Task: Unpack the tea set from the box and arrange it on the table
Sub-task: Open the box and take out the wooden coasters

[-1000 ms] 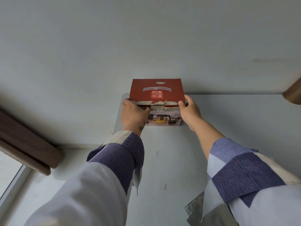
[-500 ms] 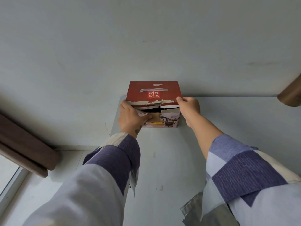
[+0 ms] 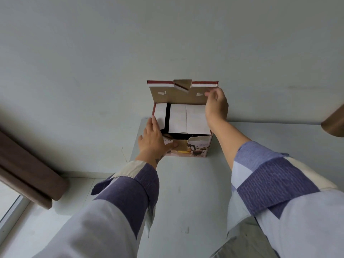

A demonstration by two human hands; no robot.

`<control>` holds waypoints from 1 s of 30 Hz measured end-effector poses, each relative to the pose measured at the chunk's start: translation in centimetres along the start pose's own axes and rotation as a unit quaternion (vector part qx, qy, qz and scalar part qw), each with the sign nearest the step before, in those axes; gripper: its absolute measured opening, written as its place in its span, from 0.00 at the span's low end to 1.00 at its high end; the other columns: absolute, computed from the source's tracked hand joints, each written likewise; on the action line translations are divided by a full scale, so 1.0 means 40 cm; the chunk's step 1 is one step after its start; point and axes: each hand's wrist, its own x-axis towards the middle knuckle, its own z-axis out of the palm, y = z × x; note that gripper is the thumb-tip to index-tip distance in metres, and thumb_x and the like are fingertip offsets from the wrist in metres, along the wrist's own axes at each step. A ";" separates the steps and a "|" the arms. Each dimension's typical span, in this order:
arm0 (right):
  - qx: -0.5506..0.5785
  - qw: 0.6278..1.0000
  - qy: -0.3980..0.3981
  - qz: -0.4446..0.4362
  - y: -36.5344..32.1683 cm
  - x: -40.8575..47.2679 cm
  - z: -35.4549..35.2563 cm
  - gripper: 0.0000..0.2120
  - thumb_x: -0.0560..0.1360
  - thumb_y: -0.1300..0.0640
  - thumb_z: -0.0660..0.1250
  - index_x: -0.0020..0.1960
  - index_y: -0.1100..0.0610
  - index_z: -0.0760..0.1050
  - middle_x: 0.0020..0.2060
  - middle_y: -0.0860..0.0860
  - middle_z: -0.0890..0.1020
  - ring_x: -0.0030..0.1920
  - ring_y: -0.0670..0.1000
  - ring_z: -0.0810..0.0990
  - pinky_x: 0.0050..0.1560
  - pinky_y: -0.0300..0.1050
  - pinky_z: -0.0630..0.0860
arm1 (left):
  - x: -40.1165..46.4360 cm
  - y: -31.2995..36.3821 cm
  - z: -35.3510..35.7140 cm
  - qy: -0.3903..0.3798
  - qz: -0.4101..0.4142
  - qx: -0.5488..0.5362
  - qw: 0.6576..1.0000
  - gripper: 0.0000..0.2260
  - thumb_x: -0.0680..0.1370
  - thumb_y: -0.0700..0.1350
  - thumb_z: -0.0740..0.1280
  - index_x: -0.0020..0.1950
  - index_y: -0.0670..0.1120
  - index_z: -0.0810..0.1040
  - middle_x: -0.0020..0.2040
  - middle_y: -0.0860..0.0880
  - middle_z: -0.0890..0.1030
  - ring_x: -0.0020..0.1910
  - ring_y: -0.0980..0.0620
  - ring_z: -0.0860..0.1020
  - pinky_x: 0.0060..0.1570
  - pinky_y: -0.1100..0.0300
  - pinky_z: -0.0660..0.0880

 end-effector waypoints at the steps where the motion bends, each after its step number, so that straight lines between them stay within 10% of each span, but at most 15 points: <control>1: -0.042 0.999 -0.017 -0.020 0.003 0.018 0.011 0.15 0.80 0.58 0.52 0.61 0.53 0.74 0.59 0.51 0.79 0.58 0.54 0.76 0.61 0.51 0.72 | 0.005 -0.001 -0.006 -0.010 0.007 0.027 1.000 0.53 0.70 0.66 0.68 0.77 0.42 0.37 0.79 0.46 0.43 0.77 0.46 0.49 0.73 0.46 0.56; 14: -0.356 0.916 -0.175 -0.058 0.049 0.115 0.117 0.31 0.80 0.56 0.56 0.78 0.56 0.45 0.78 0.49 0.43 0.78 0.51 0.47 0.75 0.59 0.48 | 0.025 -0.018 0.013 0.001 0.031 0.190 0.981 0.51 0.71 0.70 0.59 0.77 0.40 0.38 0.78 0.44 0.41 0.78 0.47 0.45 0.75 0.47 0.47; 23: -0.376 0.872 -0.277 -0.148 0.081 -0.001 0.064 0.33 0.72 0.38 0.67 0.71 0.53 0.68 0.73 0.52 0.66 0.74 0.54 0.61 0.73 0.51 0.58 | 0.026 -0.016 0.013 0.002 0.028 0.207 0.978 0.51 0.71 0.70 0.60 0.77 0.39 0.39 0.78 0.43 0.44 0.77 0.47 0.46 0.74 0.46 0.47; 30: -0.380 0.859 -0.285 -0.192 0.110 -0.066 0.025 0.34 0.70 0.41 0.70 0.72 0.51 0.67 0.74 0.49 0.65 0.74 0.52 0.61 0.74 0.49 0.57 | 0.019 -0.019 0.016 0.019 0.033 0.208 0.977 0.51 0.70 0.71 0.60 0.77 0.39 0.41 0.78 0.43 0.46 0.77 0.46 0.48 0.74 0.46 0.49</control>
